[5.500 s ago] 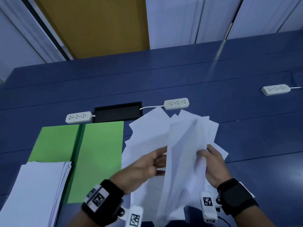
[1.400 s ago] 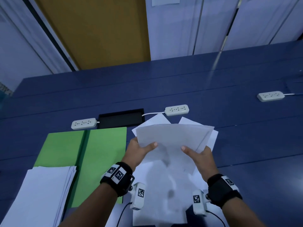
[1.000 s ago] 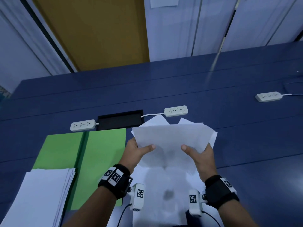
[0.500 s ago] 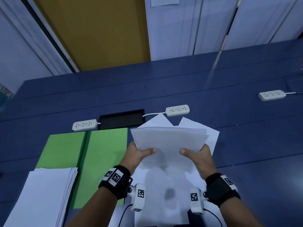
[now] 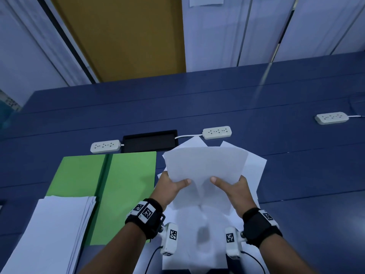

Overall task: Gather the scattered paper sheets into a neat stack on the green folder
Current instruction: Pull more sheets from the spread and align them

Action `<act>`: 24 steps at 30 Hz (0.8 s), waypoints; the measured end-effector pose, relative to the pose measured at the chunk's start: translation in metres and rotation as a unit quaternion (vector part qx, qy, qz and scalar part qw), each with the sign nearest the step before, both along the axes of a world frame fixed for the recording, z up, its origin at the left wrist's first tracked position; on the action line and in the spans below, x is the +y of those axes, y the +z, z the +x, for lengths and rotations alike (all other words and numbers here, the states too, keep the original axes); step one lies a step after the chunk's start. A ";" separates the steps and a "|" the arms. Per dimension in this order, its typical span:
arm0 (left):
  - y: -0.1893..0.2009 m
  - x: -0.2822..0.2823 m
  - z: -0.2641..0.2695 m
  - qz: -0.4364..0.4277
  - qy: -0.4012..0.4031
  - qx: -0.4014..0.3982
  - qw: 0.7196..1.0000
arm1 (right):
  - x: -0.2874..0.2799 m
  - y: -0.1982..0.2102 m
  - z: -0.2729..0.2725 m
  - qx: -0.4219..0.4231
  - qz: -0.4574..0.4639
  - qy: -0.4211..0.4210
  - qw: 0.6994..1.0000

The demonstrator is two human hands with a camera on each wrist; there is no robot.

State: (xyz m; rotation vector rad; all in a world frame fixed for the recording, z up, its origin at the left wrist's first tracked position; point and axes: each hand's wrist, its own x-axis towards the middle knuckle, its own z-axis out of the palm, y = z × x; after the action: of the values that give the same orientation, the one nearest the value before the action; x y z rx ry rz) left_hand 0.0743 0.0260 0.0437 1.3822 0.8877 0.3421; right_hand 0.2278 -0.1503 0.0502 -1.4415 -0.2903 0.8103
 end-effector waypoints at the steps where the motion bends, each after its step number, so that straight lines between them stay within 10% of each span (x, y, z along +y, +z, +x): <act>1: 0.000 0.000 -0.002 0.003 0.002 0.008 1.000 | 0.001 0.001 -0.001 0.000 -0.008 -0.005 1.000; 16: 0.006 0.038 -0.125 0.060 0.039 0.030 0.997 | 0.064 0.001 -0.095 0.026 -0.043 0.059 0.997; 24: -0.007 0.098 -0.249 0.116 0.100 0.146 0.977 | 0.119 -0.026 -0.200 -0.126 -0.142 0.138 0.972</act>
State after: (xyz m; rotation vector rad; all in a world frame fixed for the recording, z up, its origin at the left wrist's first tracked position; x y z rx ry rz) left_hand -0.1748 0.1239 0.0364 1.5879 1.2668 0.4124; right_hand 0.0273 -0.0316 0.0242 -1.8046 -0.5975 0.9203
